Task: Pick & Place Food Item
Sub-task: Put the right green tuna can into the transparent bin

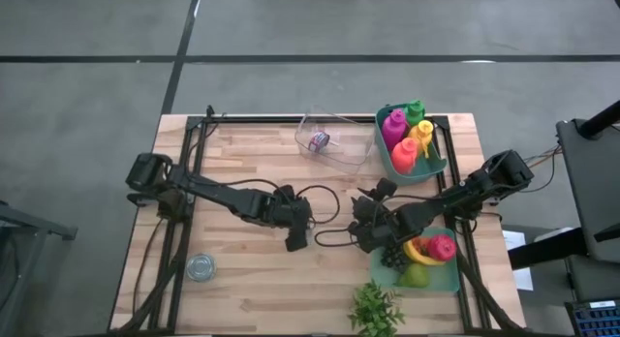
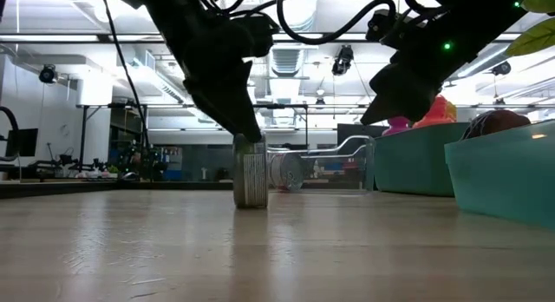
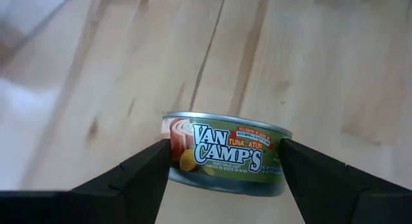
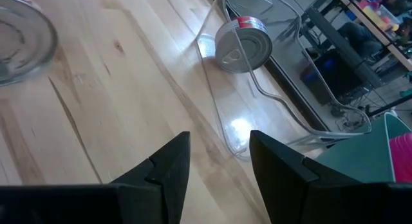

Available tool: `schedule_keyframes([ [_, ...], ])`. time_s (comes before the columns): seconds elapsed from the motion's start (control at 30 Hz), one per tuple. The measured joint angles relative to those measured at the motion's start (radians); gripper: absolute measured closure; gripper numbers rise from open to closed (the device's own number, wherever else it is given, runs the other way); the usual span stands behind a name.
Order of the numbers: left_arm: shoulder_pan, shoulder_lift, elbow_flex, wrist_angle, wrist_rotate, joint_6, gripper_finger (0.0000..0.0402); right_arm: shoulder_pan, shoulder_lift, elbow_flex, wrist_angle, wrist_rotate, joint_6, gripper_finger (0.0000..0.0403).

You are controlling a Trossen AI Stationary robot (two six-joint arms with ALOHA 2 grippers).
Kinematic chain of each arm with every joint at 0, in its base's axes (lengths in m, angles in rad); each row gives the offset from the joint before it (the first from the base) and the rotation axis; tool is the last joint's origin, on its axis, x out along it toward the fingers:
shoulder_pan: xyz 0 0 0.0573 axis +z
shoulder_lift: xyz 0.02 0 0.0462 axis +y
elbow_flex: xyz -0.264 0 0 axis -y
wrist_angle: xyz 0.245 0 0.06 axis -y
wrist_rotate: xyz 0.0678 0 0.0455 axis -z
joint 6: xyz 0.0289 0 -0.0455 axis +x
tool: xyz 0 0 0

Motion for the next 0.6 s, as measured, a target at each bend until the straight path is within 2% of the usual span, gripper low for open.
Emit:
schedule_keyframes([
  [0.07,0.010,0.000,-0.001,0.000,-0.002,0.045,0.0112,0.000,0.000,0.000,0.001,0.000,0.000,0.0245],
  [0.33,0.041,-0.031,-0.002,-0.013,-0.009,0.015,0.0112,0.000,0.000,0.000,0.003,-0.002,0.000,0.0245],
  [0.6,0.040,-0.122,0.111,-0.116,-0.022,0.014,0.0113,0.000,0.000,-0.002,0.005,-0.003,0.000,0.0245],
])
